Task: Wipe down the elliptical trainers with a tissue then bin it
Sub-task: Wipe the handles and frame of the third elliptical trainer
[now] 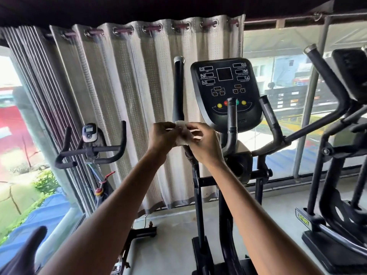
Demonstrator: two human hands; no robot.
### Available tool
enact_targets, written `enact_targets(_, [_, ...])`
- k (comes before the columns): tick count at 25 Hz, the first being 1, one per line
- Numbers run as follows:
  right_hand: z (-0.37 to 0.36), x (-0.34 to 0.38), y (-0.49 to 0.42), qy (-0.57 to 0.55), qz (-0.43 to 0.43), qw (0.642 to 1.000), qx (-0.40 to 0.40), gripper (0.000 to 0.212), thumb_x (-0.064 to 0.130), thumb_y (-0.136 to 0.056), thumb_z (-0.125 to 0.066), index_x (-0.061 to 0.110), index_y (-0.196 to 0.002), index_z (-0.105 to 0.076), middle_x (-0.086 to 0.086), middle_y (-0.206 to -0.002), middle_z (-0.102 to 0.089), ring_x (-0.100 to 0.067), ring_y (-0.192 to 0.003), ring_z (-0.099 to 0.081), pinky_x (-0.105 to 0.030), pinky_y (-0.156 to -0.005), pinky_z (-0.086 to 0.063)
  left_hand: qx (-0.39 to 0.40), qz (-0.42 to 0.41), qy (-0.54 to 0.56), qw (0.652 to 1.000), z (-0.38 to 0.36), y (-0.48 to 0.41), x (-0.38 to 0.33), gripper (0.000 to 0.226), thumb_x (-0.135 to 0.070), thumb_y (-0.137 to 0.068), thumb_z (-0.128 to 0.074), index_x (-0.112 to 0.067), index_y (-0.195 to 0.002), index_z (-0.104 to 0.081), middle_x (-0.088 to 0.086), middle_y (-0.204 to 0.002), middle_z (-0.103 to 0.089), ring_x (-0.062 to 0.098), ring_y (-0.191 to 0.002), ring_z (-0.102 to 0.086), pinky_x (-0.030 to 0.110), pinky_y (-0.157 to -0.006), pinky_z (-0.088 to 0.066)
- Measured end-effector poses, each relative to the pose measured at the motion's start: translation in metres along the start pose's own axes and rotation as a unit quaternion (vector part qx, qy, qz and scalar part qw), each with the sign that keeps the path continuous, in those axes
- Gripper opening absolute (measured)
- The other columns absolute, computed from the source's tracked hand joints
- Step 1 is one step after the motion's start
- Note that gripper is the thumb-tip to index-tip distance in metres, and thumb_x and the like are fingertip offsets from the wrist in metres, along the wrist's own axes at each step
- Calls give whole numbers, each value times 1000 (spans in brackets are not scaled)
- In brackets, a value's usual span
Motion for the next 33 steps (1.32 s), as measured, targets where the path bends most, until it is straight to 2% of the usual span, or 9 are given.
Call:
enact_targets(3, [-15,1,-20,57,38,997,-43,26,25,-85,-80,14,-108,-76,-1,-104,-76,-13,-88,-72,-35,-76,-60,32,-9,10,999,2,-21,-8,10,-9,-91,-73,-13,-84,-68,17,-88,-75,25,-78,-75,35,-66,-63])
enact_targets(7, [-29,-3,-50,89,47,989,-106,13,23,-86,-77,15,-95,-80,1,-94,-78,-15,-85,-73,-40,-78,-59,100,-14,40,994,10,-56,-10,9,-16,-99,-64,-12,-95,-71,13,-93,-76,23,-86,-75,39,-78,-61])
enact_targets(11, [-34,-12,-76,139,52,972,-181,11,17,-86,-78,13,-95,-80,-2,-96,-78,-16,-86,-73,-36,-81,-58,69,-13,35,997,17,-86,-7,10,-26,-88,-66,-22,-95,-72,3,-100,-79,21,-94,-74,36,-77,-57])
enact_targets(13, [-39,-17,-90,169,60,964,-195,13,12,-84,-78,10,-97,-80,-3,-96,-77,-18,-88,-72,-34,-82,-58,61,-8,37,997,17,-99,-3,26,-34,-77,-64,-22,-98,-73,1,-97,-76,20,-89,-69,36,-77,-56])
enact_targets(17, [-55,-14,-108,221,129,955,-148,17,22,-91,-72,13,-103,-80,-3,-100,-77,-17,-90,-72,-32,-80,-58,69,11,44,997,8,-118,7,47,-36,-75,-56,-19,-117,-70,3,-108,-74,24,-103,-68,43,-92,-57])
enact_targets(24, [-62,-9,-192,269,178,941,-106,13,10,-86,-68,10,-92,-81,-5,-93,-75,-23,-81,-70,-39,-73,-57,86,44,152,984,-25,-151,16,27,-23,-99,-45,-16,-119,-62,17,-119,-71,40,-112,-68,44,-85,-54])
enact_targets(26, [-61,-8,-199,280,203,936,-70,12,15,-86,-68,11,-88,-79,-6,-92,-74,-24,-82,-69,-39,-73,-57,82,46,174,980,-30,-155,17,21,-22,-96,-46,-16,-110,-60,17,-110,-70,38,-99,-67,44,-83,-50])
enact_targets(29, [-55,-23,-174,236,202,950,-22,27,25,-90,-74,11,-112,-77,-4,-114,-70,-13,-98,-67,-23,-87,-54,94,59,217,970,-34,-160,24,26,-13,-100,-40,-14,-117,-60,18,-108,-72,29,-88,-70,50,-89,-58])
enact_targets(33, [-51,-23,-196,191,240,951,-48,14,13,-88,-77,10,-100,-80,-3,-94,-72,-5,-78,-64,-6,-72,-45,103,68,248,961,-40,-161,25,29,-7,-101,-42,-9,-126,-58,22,-106,-70,35,-74,-72,44,-72,-64])
Point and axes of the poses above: each hand's wrist, its own y-axis away from the middle knuckle, its own z-axis out of the back of the hand, x = y × z, the point moved 6 cm from there along -y, towards the middle knuckle
